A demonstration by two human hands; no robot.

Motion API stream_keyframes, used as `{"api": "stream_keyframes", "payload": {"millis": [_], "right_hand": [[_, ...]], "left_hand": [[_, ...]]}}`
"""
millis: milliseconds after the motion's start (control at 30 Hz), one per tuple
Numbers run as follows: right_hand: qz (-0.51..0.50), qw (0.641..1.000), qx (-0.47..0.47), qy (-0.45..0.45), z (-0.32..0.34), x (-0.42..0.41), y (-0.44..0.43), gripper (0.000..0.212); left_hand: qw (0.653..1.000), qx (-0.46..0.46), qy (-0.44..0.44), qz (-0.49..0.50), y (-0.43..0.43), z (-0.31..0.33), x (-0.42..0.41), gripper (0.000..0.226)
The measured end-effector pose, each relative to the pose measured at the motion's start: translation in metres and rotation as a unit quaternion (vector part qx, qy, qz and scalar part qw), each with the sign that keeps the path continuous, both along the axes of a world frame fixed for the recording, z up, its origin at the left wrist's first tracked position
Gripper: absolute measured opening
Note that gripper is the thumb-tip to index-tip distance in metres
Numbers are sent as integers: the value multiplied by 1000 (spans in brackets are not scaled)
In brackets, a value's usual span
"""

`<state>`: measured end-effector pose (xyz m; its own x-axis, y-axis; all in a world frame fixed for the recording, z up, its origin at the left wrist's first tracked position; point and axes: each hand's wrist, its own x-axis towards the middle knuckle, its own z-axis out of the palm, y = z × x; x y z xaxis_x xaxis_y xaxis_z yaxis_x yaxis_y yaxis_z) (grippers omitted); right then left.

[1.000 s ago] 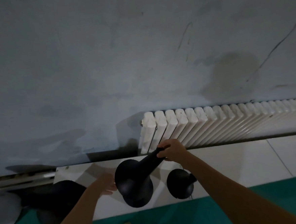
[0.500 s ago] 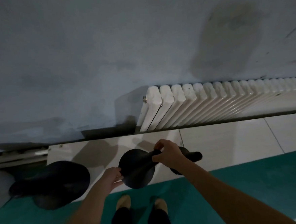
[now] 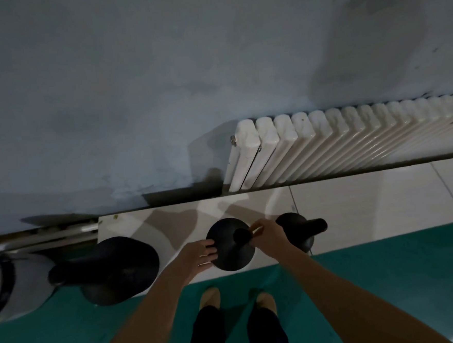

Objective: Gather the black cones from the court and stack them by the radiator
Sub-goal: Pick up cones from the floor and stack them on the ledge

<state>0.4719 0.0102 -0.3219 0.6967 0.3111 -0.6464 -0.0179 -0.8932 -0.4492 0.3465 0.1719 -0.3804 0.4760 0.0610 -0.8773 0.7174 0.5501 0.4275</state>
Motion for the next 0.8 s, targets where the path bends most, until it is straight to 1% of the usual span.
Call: {"api": "stream_keyframes", "payload": {"millis": [133, 200, 233, 300, 367, 433, 500, 567, 633, 700, 800], "right_hand": [[-23, 999, 33, 23, 22, 7, -4, 18], [-12, 999, 46, 24, 33, 14, -6, 27], [-10, 998, 49, 25, 42, 17, -8, 25], [-21, 998, 66, 11, 58, 24, -10, 14], [-62, 993, 101, 8, 76, 32, -12, 19], [-142, 976, 163, 26, 99, 38, -18, 13], [-187, 959, 206, 53, 116, 43, -19, 10], [-227, 942, 241, 54, 133, 47, -24, 6], [-260, 926, 272, 44, 147, 47, -31, 13], [-283, 913, 293, 34, 156, 47, -39, 21], [-315, 892, 323, 30, 164, 40, -54, 23]], "left_hand": [[999, 32, -21, -5, 11, 31, 15, 20], [997, 67, -27, -40, 16, 50, 28, 20], [993, 96, -21, -68, 17, 63, 35, 19], [982, 150, -17, -115, 19, 90, 49, 18], [968, 193, -28, -157, 20, 117, 62, 20], [953, 234, -51, -187, 19, 149, 71, 17], [933, 281, -75, -213, 22, 166, 79, 16], [905, 327, -109, -251, 22, 186, 87, 18], [882, 354, -133, -280, 21, 201, 97, 20], [881, 359, -145, -273, 20, 211, 109, 25], [885, 355, -164, -254, 12, 222, 125, 30]]}}
